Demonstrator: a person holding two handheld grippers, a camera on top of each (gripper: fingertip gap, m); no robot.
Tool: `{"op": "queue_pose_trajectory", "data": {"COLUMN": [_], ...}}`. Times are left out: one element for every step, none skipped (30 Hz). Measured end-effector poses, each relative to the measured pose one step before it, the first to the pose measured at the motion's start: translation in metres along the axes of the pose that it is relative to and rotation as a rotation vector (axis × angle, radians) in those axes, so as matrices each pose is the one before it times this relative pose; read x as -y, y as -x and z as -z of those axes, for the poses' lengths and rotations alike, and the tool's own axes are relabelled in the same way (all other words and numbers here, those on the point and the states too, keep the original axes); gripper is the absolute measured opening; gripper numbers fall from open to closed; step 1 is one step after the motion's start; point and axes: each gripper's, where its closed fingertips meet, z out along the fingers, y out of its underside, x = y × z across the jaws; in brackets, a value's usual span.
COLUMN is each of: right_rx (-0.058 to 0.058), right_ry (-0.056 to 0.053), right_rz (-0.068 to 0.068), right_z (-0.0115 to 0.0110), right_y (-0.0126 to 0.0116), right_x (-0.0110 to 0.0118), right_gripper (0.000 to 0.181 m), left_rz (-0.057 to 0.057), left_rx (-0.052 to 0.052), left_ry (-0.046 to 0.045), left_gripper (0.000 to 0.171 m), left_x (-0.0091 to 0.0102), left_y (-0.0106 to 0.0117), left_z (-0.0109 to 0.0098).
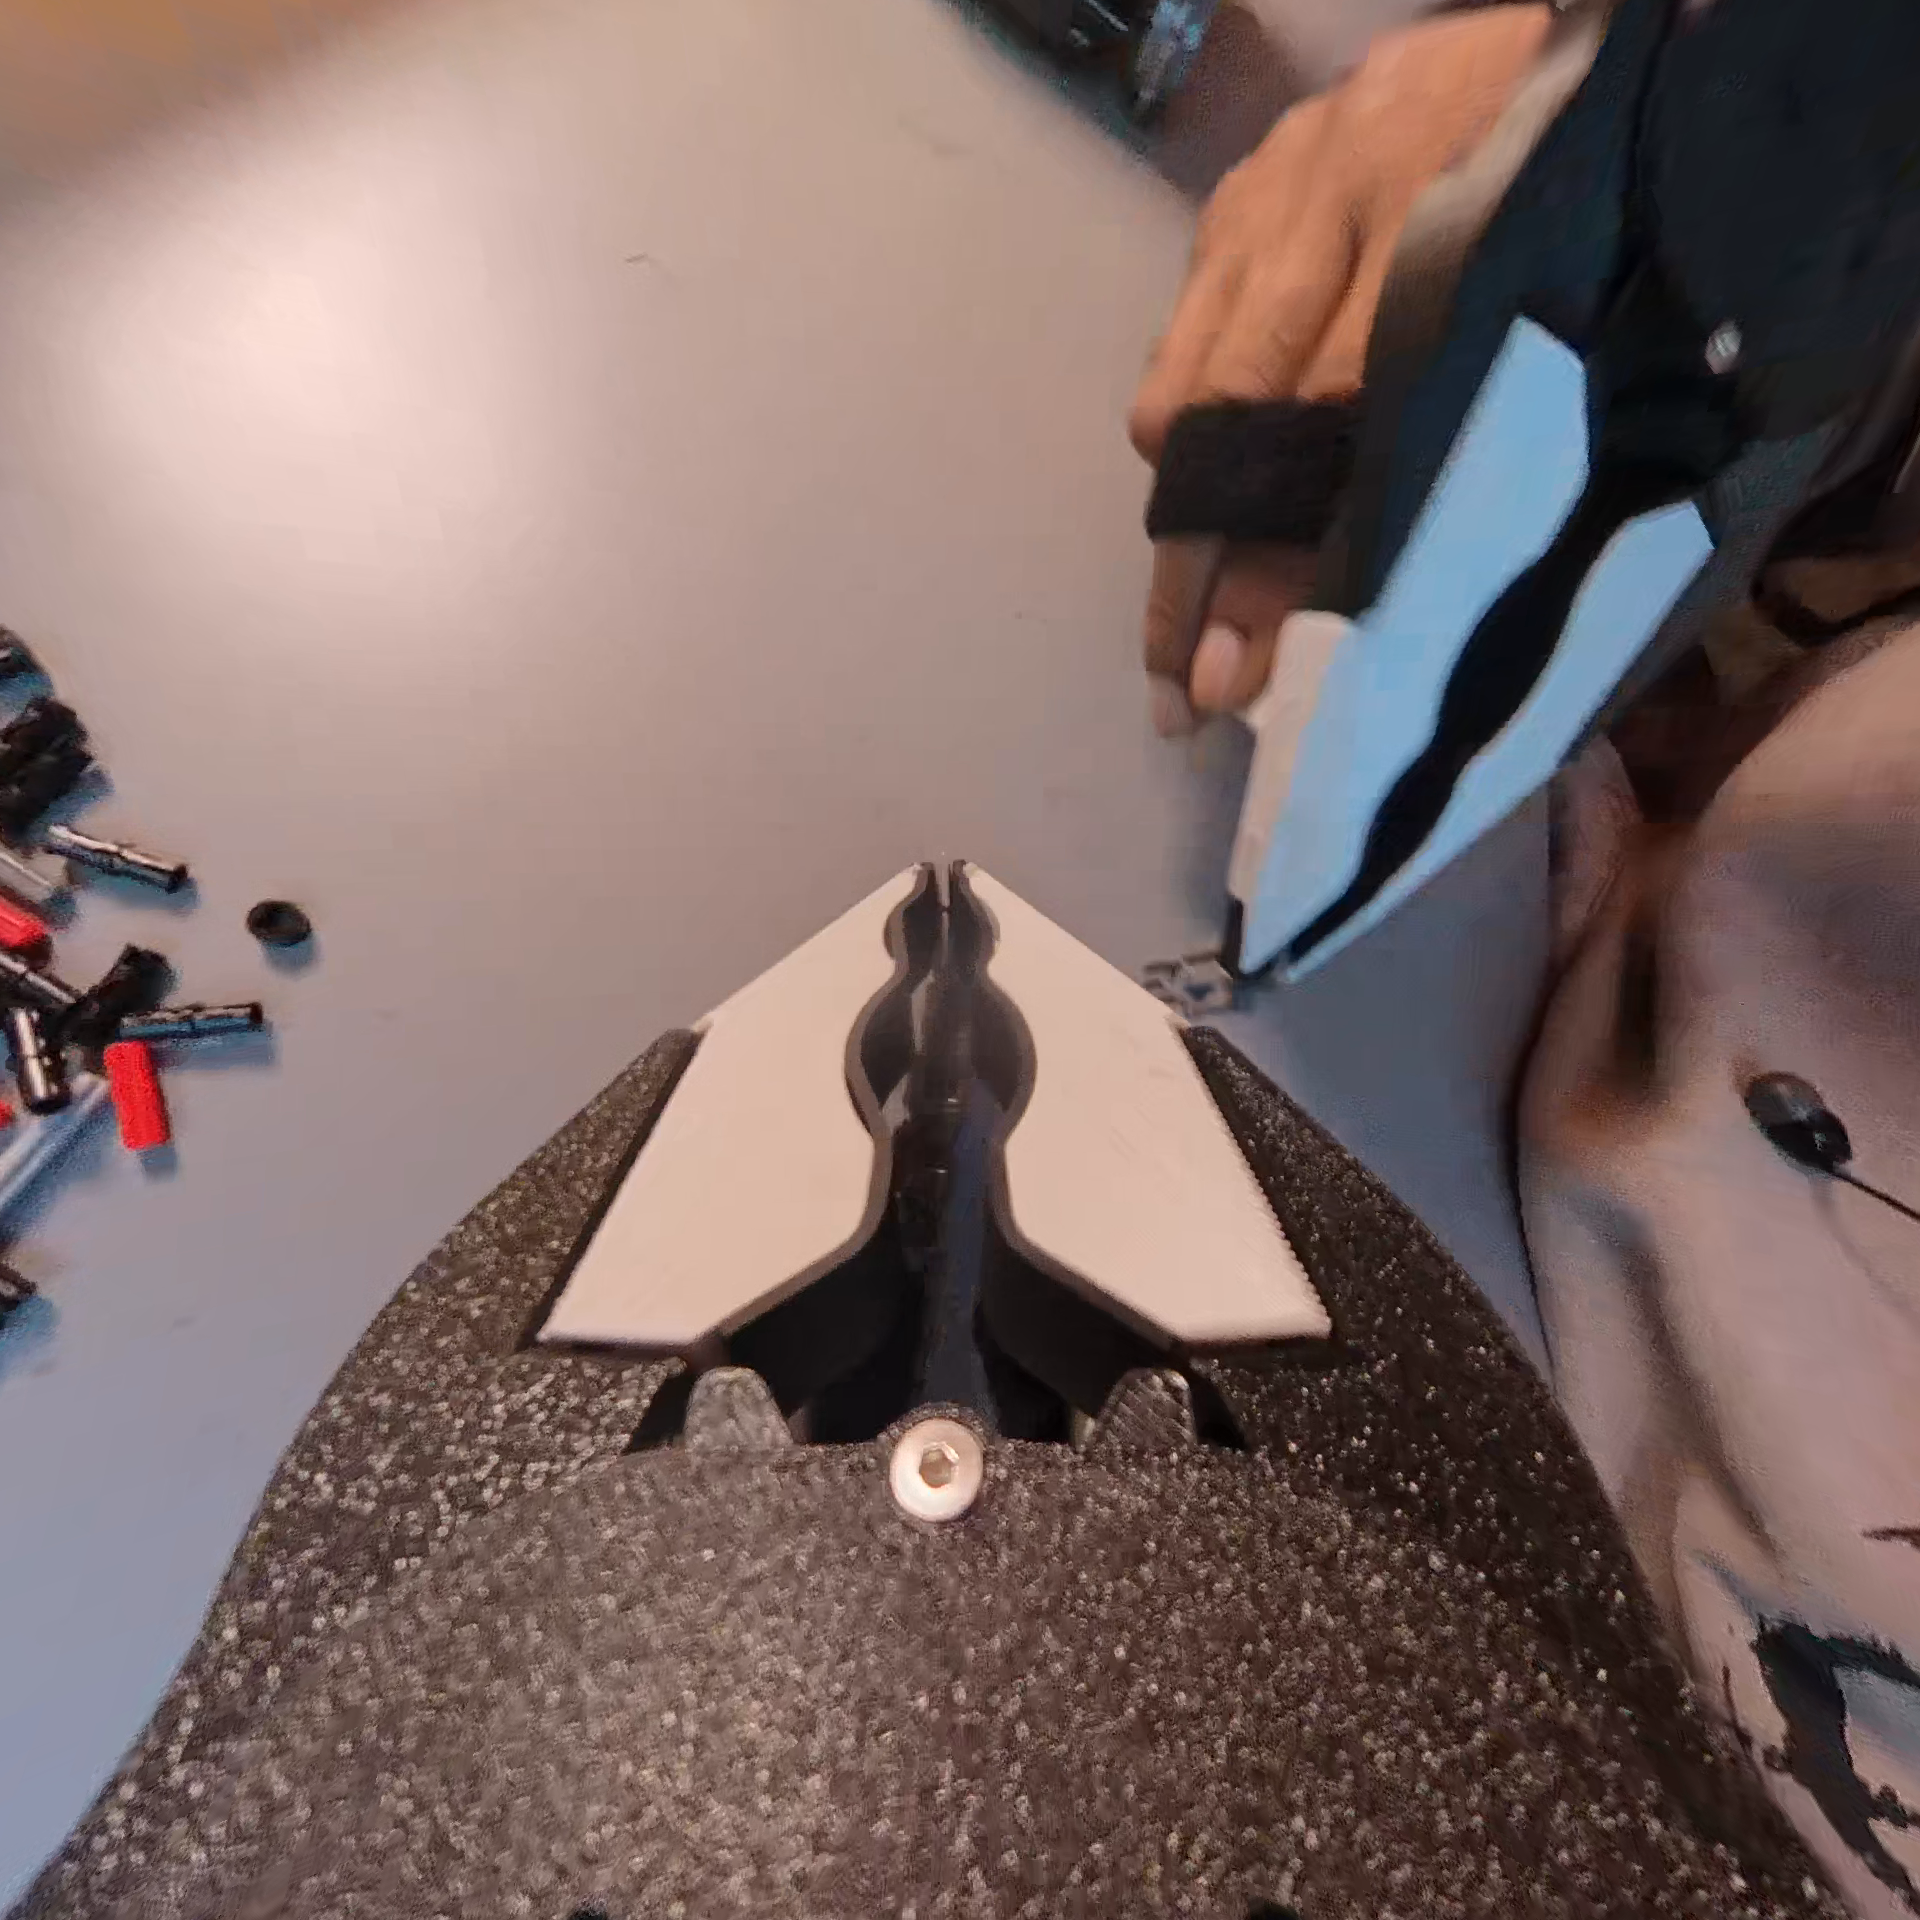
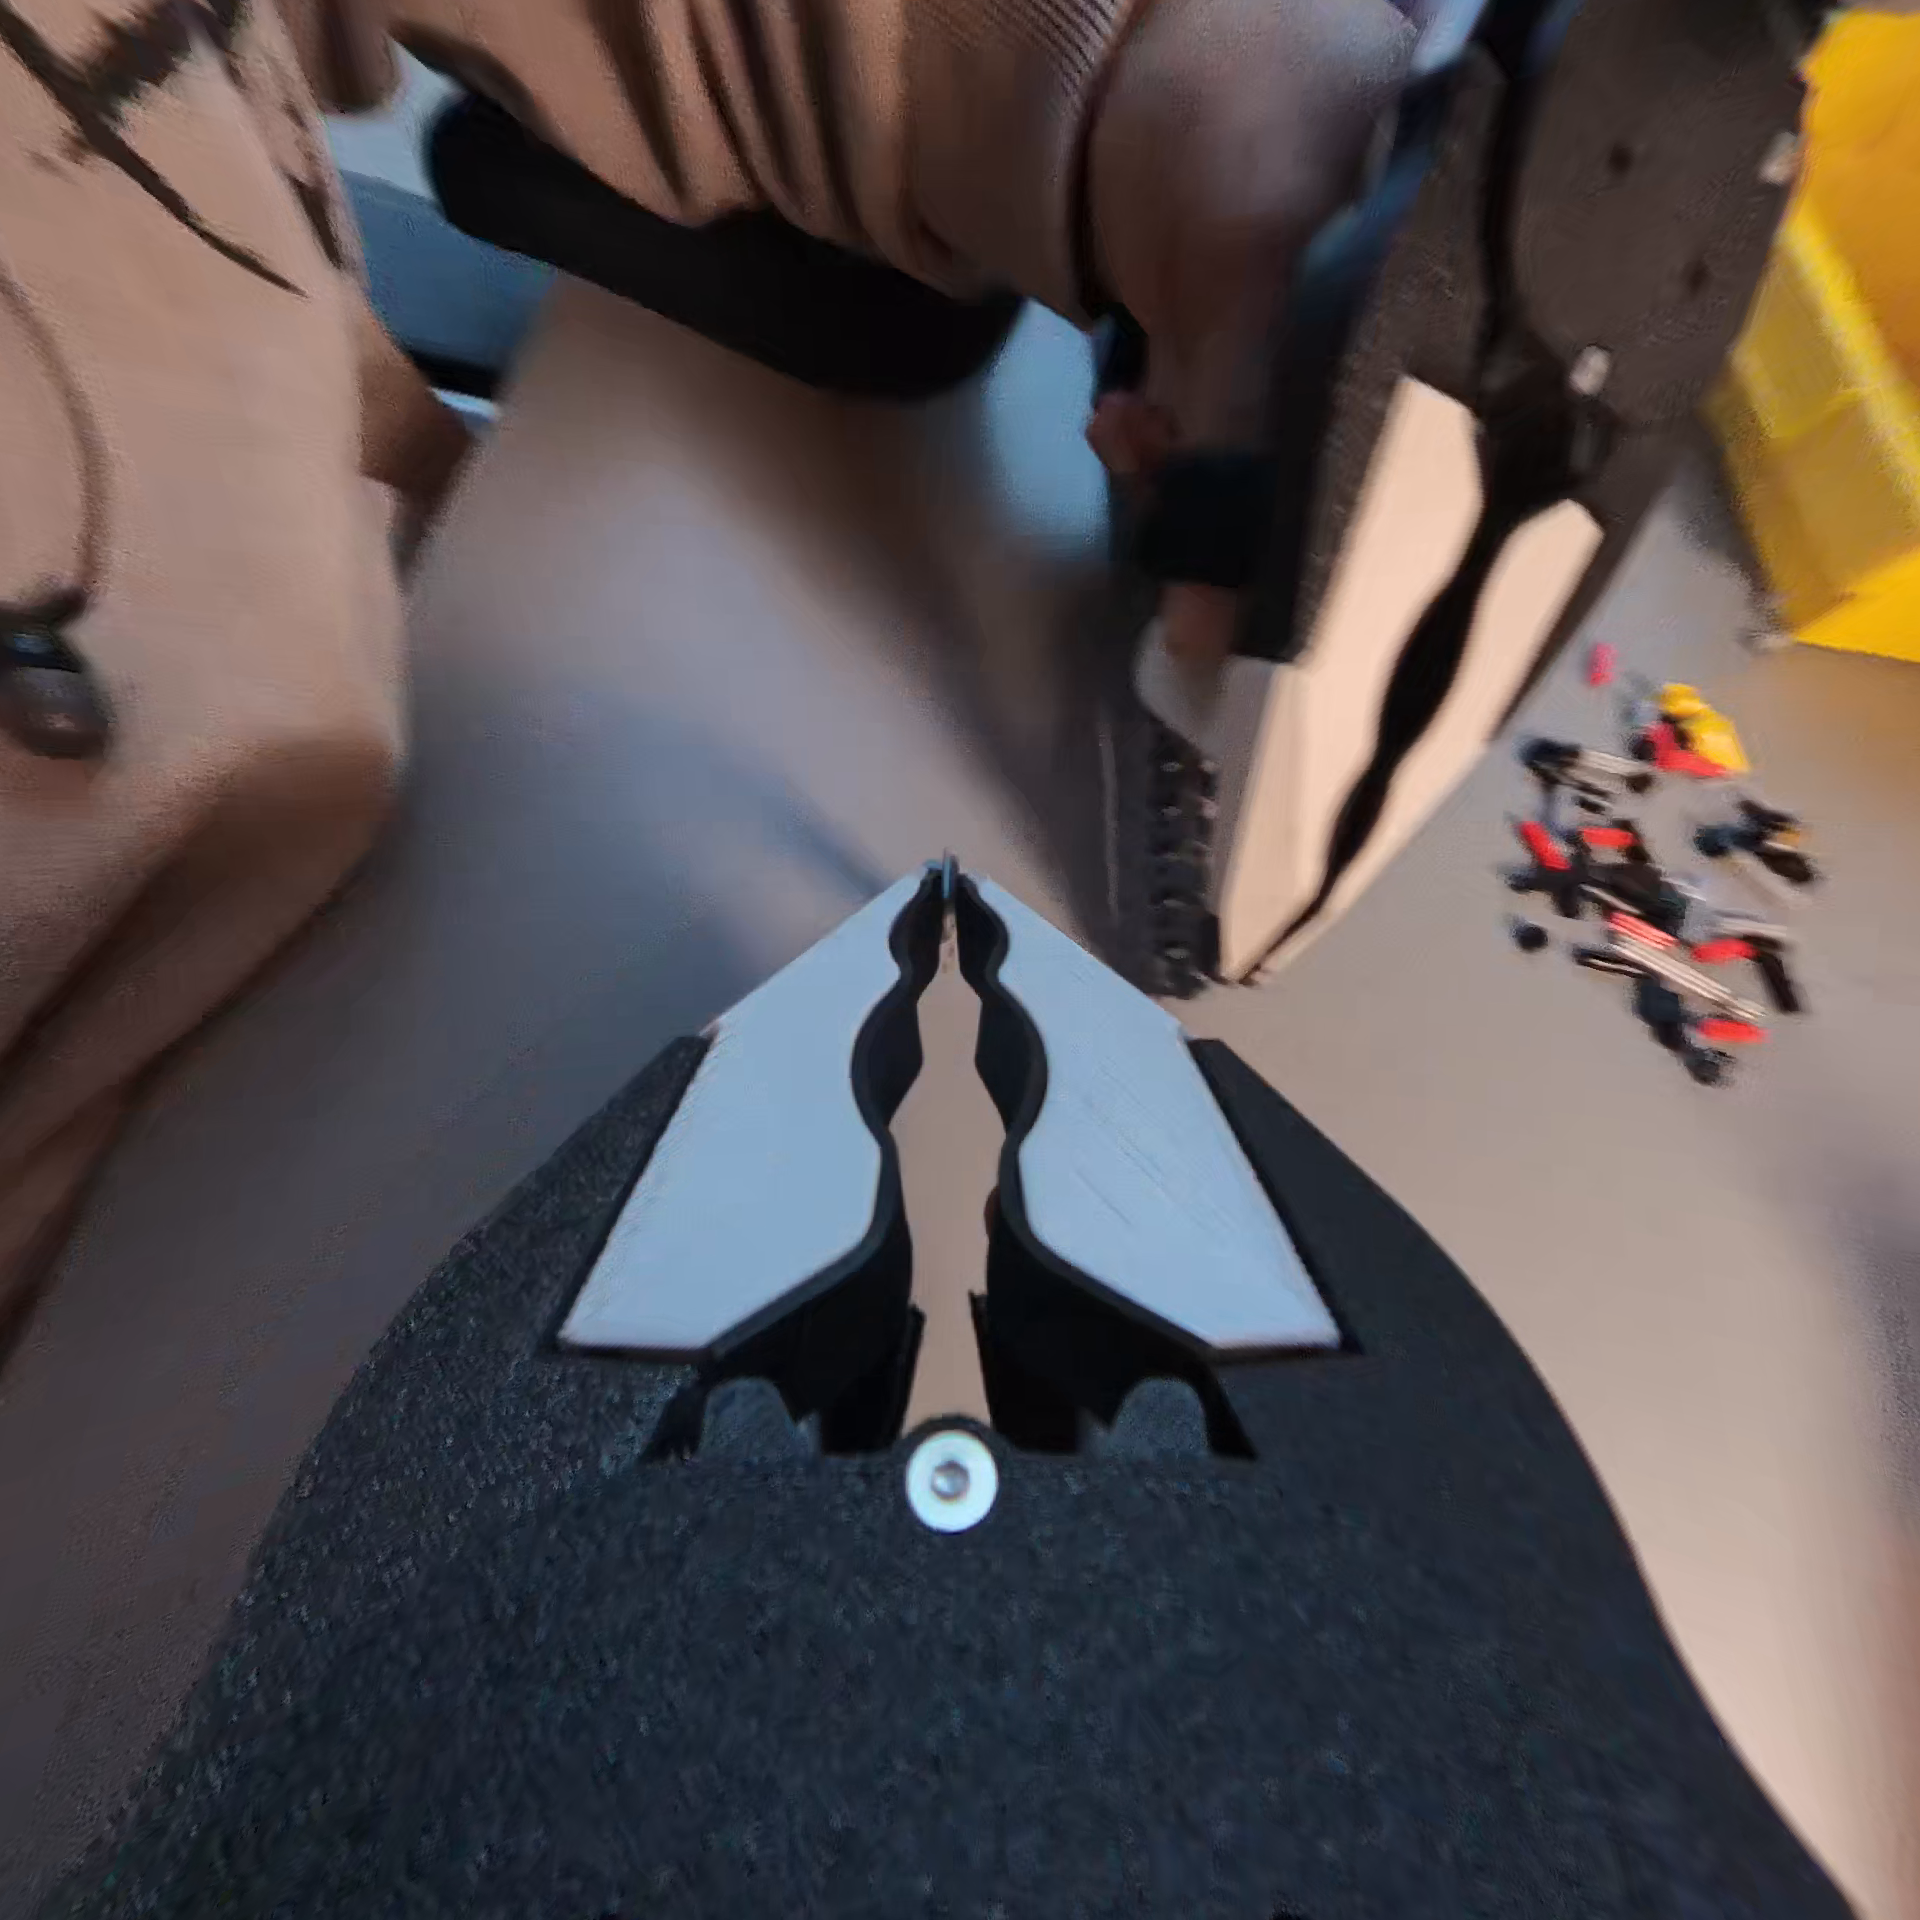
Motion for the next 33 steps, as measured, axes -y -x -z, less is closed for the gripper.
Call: {"op": "queue_pose_trajectory", "data": {"right_rx": [-0.022, 0.0179, 0.0137, 0.0175, 0.0329, 0.0302, 0.0199, 0.0113, -0.0195, -0.006, 0.0018, -0.0206, -0.026, -0.008, -0.0027, -0.0017, 0.0067, 0.0211, 0.0217, 0.0131, 0.0199, 0.0268, 0.0149, 0.0154, 0.0114, 0.0001, 0.0011, 0.0048, 0.0022, -0.0033, 0.0042, 0.0055, 0.002], "right_ry": [-0.0248, -0.0185, -0.0033, -0.0215, -0.0179, 0.0022, 0.0226, 0.0438, 0.0413, -0.0347, 0.0203, 0.004, -0.0085, -0.0123, -0.0222, -0.0324, -0.0325, -0.0313, -0.0295, -0.0211, -0.0125, -0.0074, -0.0065, -0.0022, 0.0042, -0.0069, -0.0062, -0.0049, -0.004, 0.0016, 0.0063, 0.0009, -0.0036], "right_rz": [-0.0455, -0.0761, -0.0426, -0.0448, -0.0633, -0.0542, -0.0256, -0.0008, 0.0123, -0.0105, -0.0105, -0.003, 0.0053, -0.0011, -0.0111, -0.0168, -0.0222, -0.0255, -0.0285, -0.0297, -0.0237, -0.0139, -0.0042, 0.0012, 0.0011, 0.0016, -0.0024, -0.0001, 0.0077, 0.0052, 0.0049, 0.0077, 0.0088], "right_z": [0.00753, 0.01137, 0.01067, 0.00836, 0.00458, 0.00039, -0.00286, -0.00498, -0.00554, -0.00133, -0.00107, 0.00022, 0.00083, 0.00069, 0.0008, 0.00093, 0.00112, 0.00109, 0.00079, -0.00015, -0.00128, -0.00218, -0.0025, -0.00237, -0.00215, -0.00103, 0.00009, 0.00067, 0.00073, 0.00032, -0.0002, -0.00015, 0.00009], "right_y": [-0.00768, -0.00614, -0.00608, -0.00427, -0.00155, -0.00048, 0.00047, 0.00102, -0.00283, -0.00089, -0.00062, -0.00341, -0.00387, -0.0016, -0.00142, -0.00163, -0.00044, 0.00182, 0.00203, 0.00061, 0.00208, 0.00375, 0.0028, 0.00309, 0.00245, 0.00052, 0.0002, 0.00056, 0.00049, -0.00044, 0.00064, 0.00119, 0.00082], "right_x": [0.00189, -0.00135, -0.00552, -0.00333, -0.00267, -0.00467, -0.00677, -0.00918, -0.00782, 0.00551, -0.00193, 0.00042, 0.00127, 0.00153, 0.00307, 0.005, 0.00546, 0.00547, 0.00499, 0.00312, 0.00149, 0.00051, 0.0007, 0.00037, -0.0003, 0.00144, 0.00127, 0.00111, 0.00065, -0.00046, -0.00133, -0.00051, 0.00039], "right_gripper": [0.0, 0.0, 0.0, 0.0, 0.001, 0.001, 0.001, 0.001, 0.002, 0.003, 0.01, 0.019, 0.021, 0.024, 0.026, 0.026, 0.026, 0.026, 0.026, 0.025, 0.024, 0.021, 0.018, 0.013, 0.009, 0.009, 0.007, 0.007, 0.006, 0.006, 0.006, 0.006, 0.006], "left_rz": [-0.0292, 0.0005, 0.0065, 0.0084, 0.008, 0.0111, 0.0136, 0.011, 0.0056, 0.0044, 0.0059, 0.0054, 0.0037, 0.0006, -0.0005, 0.0021, 0.0062, 0.0077, 0.0071, 0.006, 0.005, 0.004, 0.002, 0.0007, 0.0026, 0.0042, 0.0039, 0.0057, 0.0062, 0.0052, 0.0018, -0.0035, -0.0067], "left_rx": [-0.006, -0.0249, -0.0193, -0.0202, -0.0105, -0.0039, -0.0163, -0.0258, -0.022, -0.0222, -0.0205, -0.0173, -0.0175, -0.0154, -0.0074, -0.0021, -0.0066, -0.0118, -0.0148, -0.0131, -0.0099, -0.0059, -0.0032, 0.0019, -0.0015, -0.004, -0.0047, -0.006, -0.0105, -0.0189, -0.016, 0.0, 0.0107], "left_ry": [0.01347, 0.00059, -0.00229, -0.00541, -0.00336, -0.00955, -0.01407, -0.01433, -0.01717, -0.01778, -0.01762, -0.01785, -0.01541, -0.01227, -0.01206, -0.01224, -0.01047, -0.01194, -0.01208, -0.01258, -0.01112, -0.00781, -0.00623, -0.00595, -0.01168, -0.00667, -0.00825, -0.00848, -0.00756, -0.00324, 0.00248, 0.01305, 0.01933], "left_gripper": [0.002, 0.002, 0.002, 0.002, 0.002, 0.002, 0.002, 0.002, 0.002, 0.002, 0.002, 0.002, 0.002, 0.002, 0.002, 0.002, 0.002, 0.002, 0.003, 0.003, 0.003, 0.003, 0.003, 0.003, 0.003, 0.003, 0.003, 0.004, 0.006, 0.011, 0.014, 0.015, 0.013], "left_x": [-0.00114, -0.00047, -0.0006, 0.00032, 0.00058, 0.00174, 0.00255, 0.00256, 0.00276, 0.00255, 0.00211, 0.00194, 0.0017, 0.00136, 0.00147, 0.00169, 0.00141, 0.0014, 0.00133, 0.00141, 0.00131, 0.00089, 0.00079, 0.00071, 0.00152, 0.00088, 0.00095, 0.00133, 0.00143, 0.001, -0.00002, -0.00236, -0.00379], "left_y": [-0.00523, -0.00552, -0.00322, -0.00245, -0.00032, 0.0013, -0.00049, -0.0027, -0.00315, -0.00364, -0.00333, -0.00283, -0.00285, -0.00258, -0.00125, 0.00005, -0.00034, -0.00112, -0.00194, -0.00178, -0.00148, -0.00103, -0.00062, 0.00023, -0.00031, -0.00044, -0.00047, -0.00079, -0.00162, -0.00305, -0.00295, -0.00046, 0.00132], "left_z": [-0.0004, -0.00241, -0.00292, -0.00167, -0.00056, 0.00012, 0.00061, 0.00087, 0.00082, 0.00096, 0.00102, 0.00099, 0.00099, 0.00085, 0.00084, 0.00075, 0.00069, 0.00062, 0.00051, 0.00031, 0.00017, 0.00003, -0.00002, 0.00019, 0.00084, 0.0011, 0.00148, 0.00164, 0.00189, 0.00189, 0.00172, 0.00117, 0.00068]}}
